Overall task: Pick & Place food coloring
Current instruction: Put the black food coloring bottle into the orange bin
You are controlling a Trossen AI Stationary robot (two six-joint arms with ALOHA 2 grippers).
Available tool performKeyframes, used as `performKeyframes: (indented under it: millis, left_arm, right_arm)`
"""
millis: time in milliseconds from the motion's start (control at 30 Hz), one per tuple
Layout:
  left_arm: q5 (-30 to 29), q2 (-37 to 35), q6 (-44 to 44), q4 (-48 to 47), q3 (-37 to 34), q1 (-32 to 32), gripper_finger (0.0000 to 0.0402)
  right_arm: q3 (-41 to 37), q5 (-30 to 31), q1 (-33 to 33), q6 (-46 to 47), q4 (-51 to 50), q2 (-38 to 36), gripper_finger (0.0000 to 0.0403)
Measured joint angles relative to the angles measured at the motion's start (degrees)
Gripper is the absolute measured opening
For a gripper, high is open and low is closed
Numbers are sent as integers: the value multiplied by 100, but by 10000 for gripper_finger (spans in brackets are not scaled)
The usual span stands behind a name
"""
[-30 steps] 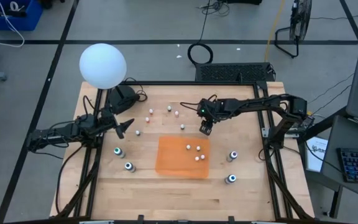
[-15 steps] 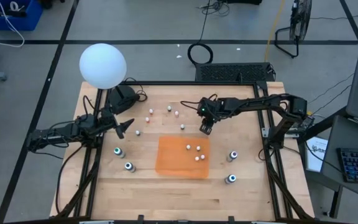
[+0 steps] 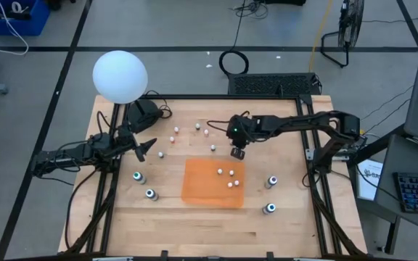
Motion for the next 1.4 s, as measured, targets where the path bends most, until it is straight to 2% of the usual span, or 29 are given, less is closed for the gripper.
performKeyframes:
  millis: [133,333,533,867,1100,1400]
  left_arm:
    - [0,0,0,0,-1,0,353]
    - [0,1,0,0,0,0,353]
    - [0,0,0,0,0,0,353]
    - [0,0,0,-3,-1,0,353]
    - [0,0,0,-2,-1,0,353]
    - [0,0,0,-5,0,0,353]
  right_arm:
    - [363,80,416,3,-87,-152,33]
    - [1059,381,1496,257,-456,-215,33]
    - [1159,734,2443,896,-557,-212,33]
    - [786,641,3236,1953,-653,21,33]
    - [784,507,3856,1990,-669,32,33]
    - [699,563,3767,1818,-688,540,33]
